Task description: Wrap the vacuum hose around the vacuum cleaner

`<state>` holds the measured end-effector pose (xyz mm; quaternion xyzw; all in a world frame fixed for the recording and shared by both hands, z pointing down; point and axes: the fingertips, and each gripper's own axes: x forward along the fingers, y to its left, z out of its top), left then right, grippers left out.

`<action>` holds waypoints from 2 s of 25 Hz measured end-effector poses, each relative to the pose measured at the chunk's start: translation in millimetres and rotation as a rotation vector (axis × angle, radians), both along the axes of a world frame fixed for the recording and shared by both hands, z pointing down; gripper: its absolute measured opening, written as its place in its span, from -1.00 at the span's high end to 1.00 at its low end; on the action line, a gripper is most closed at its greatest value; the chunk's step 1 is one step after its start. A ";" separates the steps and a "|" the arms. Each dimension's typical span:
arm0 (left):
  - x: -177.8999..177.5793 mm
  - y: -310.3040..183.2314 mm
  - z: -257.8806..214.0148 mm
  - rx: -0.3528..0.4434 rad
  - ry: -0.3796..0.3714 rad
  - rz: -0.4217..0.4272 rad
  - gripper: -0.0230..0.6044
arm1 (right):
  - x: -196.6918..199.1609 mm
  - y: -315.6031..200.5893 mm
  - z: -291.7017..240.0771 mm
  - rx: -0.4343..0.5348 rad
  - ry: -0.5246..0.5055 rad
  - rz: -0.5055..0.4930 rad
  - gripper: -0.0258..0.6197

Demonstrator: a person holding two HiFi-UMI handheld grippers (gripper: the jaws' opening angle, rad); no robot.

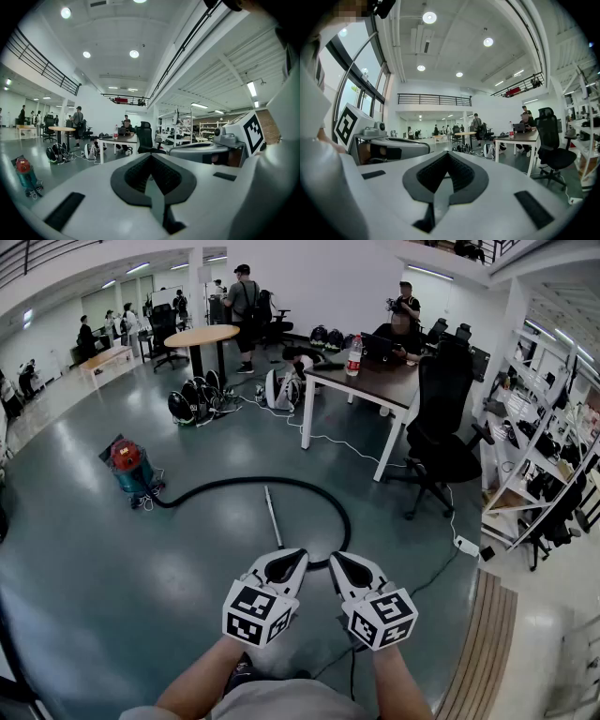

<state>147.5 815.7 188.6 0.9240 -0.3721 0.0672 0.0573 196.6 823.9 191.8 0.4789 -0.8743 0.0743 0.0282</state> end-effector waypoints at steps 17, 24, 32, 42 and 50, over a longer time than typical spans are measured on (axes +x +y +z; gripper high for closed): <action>8.2 -3.8 2.0 0.008 -0.001 -0.007 0.91 | 9.2 -1.4 -0.6 0.012 -0.032 -0.007 0.91; 14.3 -12.0 4.1 0.011 -0.009 -0.014 0.91 | 17.8 -10.3 0.8 0.013 -0.040 -0.014 0.91; 23.4 -41.1 11.9 -0.002 -0.014 -0.022 0.91 | 33.0 -37.7 7.1 0.004 -0.036 -0.013 0.91; 29.2 -138.5 28.4 -0.027 -0.003 0.002 0.91 | 38.7 -129.7 25.3 -0.033 -0.019 0.012 0.91; 24.0 -252.2 46.0 -0.062 -0.002 0.045 0.91 | 33.6 -236.0 41.0 -0.078 0.010 0.051 0.91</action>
